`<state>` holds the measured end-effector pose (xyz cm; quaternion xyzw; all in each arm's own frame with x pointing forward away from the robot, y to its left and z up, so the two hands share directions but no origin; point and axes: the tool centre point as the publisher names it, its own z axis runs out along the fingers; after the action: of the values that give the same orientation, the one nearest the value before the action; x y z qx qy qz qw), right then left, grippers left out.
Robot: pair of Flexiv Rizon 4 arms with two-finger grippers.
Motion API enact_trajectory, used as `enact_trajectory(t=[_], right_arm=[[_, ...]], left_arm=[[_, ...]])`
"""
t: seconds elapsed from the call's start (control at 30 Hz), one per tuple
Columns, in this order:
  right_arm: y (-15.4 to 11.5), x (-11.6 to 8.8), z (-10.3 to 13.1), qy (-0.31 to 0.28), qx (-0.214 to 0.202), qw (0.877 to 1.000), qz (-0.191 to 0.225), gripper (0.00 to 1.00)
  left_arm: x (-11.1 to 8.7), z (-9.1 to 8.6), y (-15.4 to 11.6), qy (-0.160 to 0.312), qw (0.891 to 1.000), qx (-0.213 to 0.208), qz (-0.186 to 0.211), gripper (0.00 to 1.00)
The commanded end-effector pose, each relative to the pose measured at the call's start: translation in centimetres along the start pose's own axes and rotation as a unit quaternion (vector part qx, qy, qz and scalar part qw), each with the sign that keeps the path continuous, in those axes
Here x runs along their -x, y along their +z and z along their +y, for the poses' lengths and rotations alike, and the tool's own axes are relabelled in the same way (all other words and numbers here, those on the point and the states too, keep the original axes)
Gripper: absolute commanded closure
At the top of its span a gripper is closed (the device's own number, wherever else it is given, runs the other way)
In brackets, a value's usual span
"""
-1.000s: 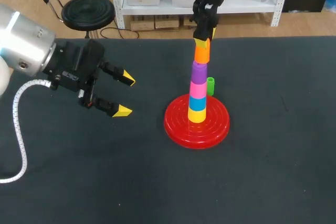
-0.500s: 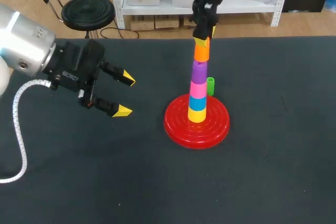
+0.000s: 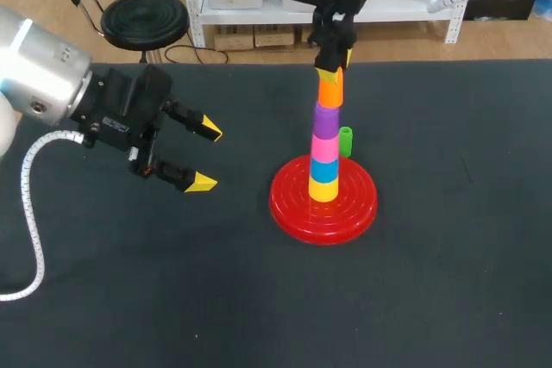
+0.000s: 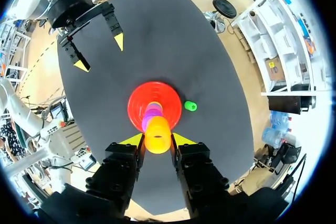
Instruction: Pick up and stack the cylinders on the red base in this order: pink,purple,orange,green
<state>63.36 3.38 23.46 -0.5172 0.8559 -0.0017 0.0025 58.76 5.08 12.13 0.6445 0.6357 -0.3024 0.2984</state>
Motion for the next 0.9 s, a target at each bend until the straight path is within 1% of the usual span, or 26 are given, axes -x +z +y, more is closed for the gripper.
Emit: enact_trajectory(t=[0.03, 0.4, 0.9], right_arm=[[0.3, 0.2, -0.2, 0.001, 0.003, 1.000, 0.000, 1.00], [0.1, 0.3, -0.2, 0.003, -0.002, 1.000, -0.006, 1.00], [1.1, 0.4, -0.2, 0.002, 0.002, 1.000, 0.012, 1.00]], left_arm=[[-0.1, 0.0, 0.1, 0.001, 1.000, 0.001, -0.001, 0.00], [-0.1, 0.0, 0.1, 0.001, 1.000, 0.001, -0.001, 0.00], [-0.1, 0.0, 0.1, 0.001, 1.000, 0.001, -0.001, 0.00]])
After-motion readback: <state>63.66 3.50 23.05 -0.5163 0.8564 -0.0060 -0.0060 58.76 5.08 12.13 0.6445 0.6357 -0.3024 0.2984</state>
